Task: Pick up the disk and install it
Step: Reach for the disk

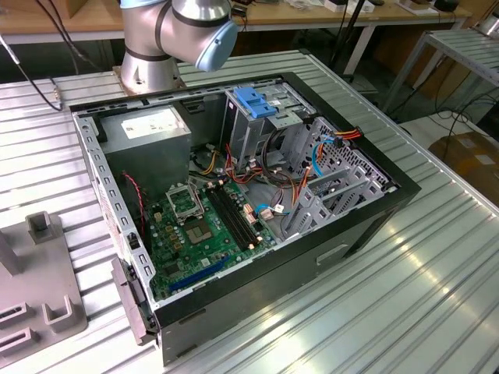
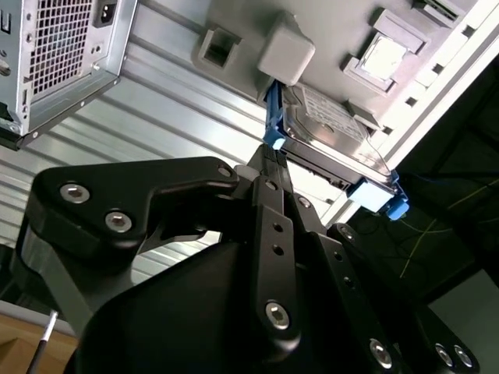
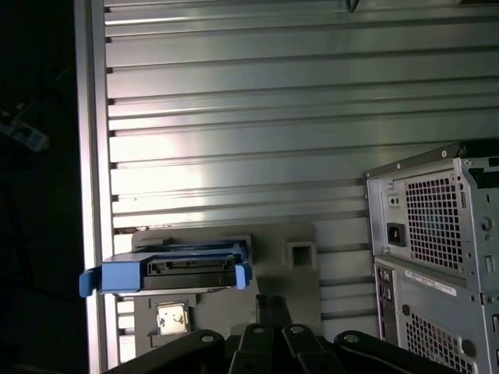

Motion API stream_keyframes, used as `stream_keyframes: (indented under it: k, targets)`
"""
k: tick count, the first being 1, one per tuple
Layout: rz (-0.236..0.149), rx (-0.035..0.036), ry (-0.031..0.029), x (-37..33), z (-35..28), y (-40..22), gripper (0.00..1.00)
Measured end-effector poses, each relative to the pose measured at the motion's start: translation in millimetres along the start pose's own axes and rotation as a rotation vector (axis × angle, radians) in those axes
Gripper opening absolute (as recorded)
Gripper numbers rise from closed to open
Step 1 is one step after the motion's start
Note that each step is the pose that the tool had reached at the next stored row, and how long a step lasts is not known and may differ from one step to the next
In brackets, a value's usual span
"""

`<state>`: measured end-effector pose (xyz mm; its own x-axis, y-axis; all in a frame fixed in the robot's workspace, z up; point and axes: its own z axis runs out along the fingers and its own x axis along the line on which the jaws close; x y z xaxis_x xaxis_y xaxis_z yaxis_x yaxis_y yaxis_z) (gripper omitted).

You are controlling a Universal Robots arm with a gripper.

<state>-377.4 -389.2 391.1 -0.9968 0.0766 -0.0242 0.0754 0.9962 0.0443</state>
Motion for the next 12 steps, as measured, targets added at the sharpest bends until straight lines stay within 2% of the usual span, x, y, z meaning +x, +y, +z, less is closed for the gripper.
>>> stream_keyframes:
  k: [12]
  targets:
    - [0.0, 0.0, 0.0001, 30.3, -0.7, -0.8, 0.11]
